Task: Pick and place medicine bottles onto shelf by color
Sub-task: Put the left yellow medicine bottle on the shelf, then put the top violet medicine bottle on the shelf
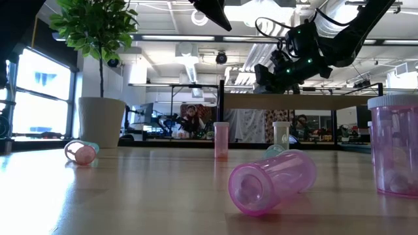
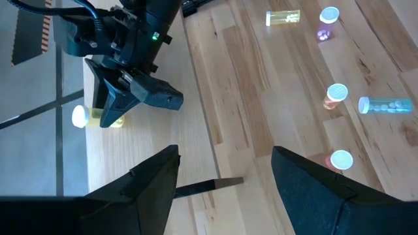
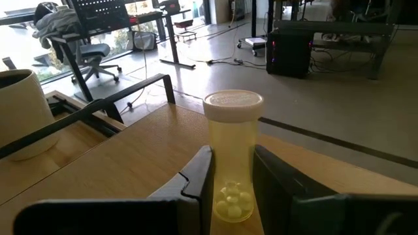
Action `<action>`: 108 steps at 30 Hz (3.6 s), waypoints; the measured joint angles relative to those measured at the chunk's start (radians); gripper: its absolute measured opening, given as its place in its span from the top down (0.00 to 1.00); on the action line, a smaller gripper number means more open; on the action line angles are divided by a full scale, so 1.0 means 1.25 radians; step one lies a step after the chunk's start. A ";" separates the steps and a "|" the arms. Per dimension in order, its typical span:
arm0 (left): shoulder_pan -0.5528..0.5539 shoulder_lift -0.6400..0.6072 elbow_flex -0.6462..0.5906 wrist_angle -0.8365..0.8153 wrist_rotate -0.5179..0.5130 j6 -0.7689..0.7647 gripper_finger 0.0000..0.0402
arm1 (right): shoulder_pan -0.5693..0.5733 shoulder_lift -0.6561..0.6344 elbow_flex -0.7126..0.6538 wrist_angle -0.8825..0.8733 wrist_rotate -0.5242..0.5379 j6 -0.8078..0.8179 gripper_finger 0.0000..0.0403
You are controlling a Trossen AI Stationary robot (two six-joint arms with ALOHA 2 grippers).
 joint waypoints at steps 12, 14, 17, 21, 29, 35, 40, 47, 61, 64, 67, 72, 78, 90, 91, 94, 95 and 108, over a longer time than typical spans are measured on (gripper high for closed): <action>0.000 0.000 0.000 0.000 0.000 0.000 0.41 | 0.000 0.000 0.000 -0.004 0.018 0.000 0.72; 0.000 0.000 0.000 0.000 0.000 0.000 0.41 | 0.000 0.000 -0.001 -0.012 0.018 0.000 0.68; 0.000 0.000 0.000 0.000 0.000 0.000 0.41 | 0.000 0.000 -0.001 -0.011 0.018 0.000 0.65; 0.000 0.000 0.000 0.000 0.000 0.000 0.41 | 0.001 0.000 -0.001 -0.010 0.018 0.000 0.65; 0.000 0.000 0.000 0.001 0.000 0.000 0.41 | 0.001 -0.031 -0.001 -0.024 0.031 -0.001 0.65; 0.000 0.000 0.000 0.001 0.000 0.000 0.41 | 0.001 -0.040 -0.001 -0.028 0.011 0.001 0.65; 0.000 0.000 0.000 0.001 0.000 0.000 0.41 | 0.006 -0.040 -0.001 -0.028 0.006 0.006 0.65; 0.000 0.000 0.000 0.001 0.000 0.000 0.41 | 0.006 -0.074 -0.001 -0.062 0.031 0.000 0.65; 0.000 0.000 0.000 0.005 0.000 0.001 0.41 | 0.008 -0.154 -0.001 -0.121 0.031 -0.010 0.65; 0.000 0.000 0.000 0.005 0.000 0.001 0.41 | 0.013 -0.175 -0.001 -0.126 0.031 -0.015 0.65; 0.000 0.000 0.000 0.005 0.000 0.000 0.41 | 0.023 -0.207 -0.001 -0.164 0.031 -0.015 0.65; 0.000 0.000 0.000 -0.011 0.000 -0.035 0.41 | 0.067 -0.295 -0.001 -0.261 0.031 0.007 0.65; 0.002 0.001 -0.030 -0.038 0.104 -0.069 0.41 | 0.140 -0.414 -0.001 -0.423 0.030 0.061 0.65; 0.005 0.001 -0.194 -0.042 0.313 -0.087 0.41 | 0.274 -0.467 0.257 -1.036 0.030 0.188 0.65; 0.005 0.001 -0.208 -0.042 0.327 -0.087 0.41 | 0.286 -0.466 0.275 -1.075 0.027 0.204 0.65; 0.003 0.001 -0.244 -0.040 0.345 -0.096 0.41 | 0.333 -0.466 0.320 -1.170 0.010 0.272 0.65; 0.002 0.001 -0.255 -0.037 0.345 -0.098 0.41 | 0.351 -0.466 0.328 -1.200 0.002 0.298 0.65; -0.031 0.001 -0.299 0.008 0.334 -0.151 0.41 | 0.561 -0.403 0.340 -1.397 -0.179 0.554 0.65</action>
